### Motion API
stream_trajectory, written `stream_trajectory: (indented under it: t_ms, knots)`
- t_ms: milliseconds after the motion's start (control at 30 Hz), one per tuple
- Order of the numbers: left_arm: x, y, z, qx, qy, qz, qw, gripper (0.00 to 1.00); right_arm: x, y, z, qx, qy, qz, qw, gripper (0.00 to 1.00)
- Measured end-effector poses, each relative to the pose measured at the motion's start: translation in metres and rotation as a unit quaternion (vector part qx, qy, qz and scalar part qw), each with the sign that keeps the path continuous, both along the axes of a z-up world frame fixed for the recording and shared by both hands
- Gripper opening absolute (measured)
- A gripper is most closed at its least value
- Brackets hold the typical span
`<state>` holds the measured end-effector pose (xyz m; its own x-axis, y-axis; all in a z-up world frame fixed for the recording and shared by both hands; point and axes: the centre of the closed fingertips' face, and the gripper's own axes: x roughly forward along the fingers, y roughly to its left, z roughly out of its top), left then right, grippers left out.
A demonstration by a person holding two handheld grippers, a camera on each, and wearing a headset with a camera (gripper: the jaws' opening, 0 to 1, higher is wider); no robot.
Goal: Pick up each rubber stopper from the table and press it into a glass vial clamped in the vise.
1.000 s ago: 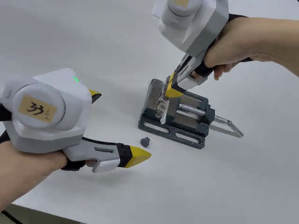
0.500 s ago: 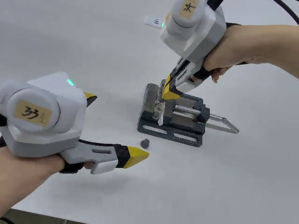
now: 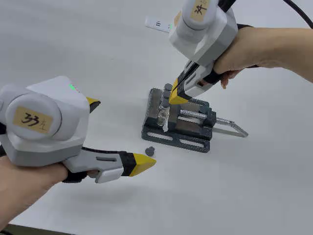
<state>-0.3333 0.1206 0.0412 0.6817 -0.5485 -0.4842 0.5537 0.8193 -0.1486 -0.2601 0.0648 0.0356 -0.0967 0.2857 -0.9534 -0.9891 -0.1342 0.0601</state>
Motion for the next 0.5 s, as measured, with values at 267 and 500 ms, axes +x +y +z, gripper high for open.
stream_trajectory:
  t_ms: [267,500]
  knots:
    - [-0.0014,-0.0019,-0.0018,0.001,0.003,-0.003,1.0000,0.95,-0.0037,0.0069,0.0015,0.010,0.009,0.000,0.9999,0.00]
    - [-0.0018,-0.0004,-0.0029,0.001,0.005,-0.002,1.0000,0.95,-0.0070,0.0080,-0.0034,0.008,0.020,0.003,0.9998,0.00]
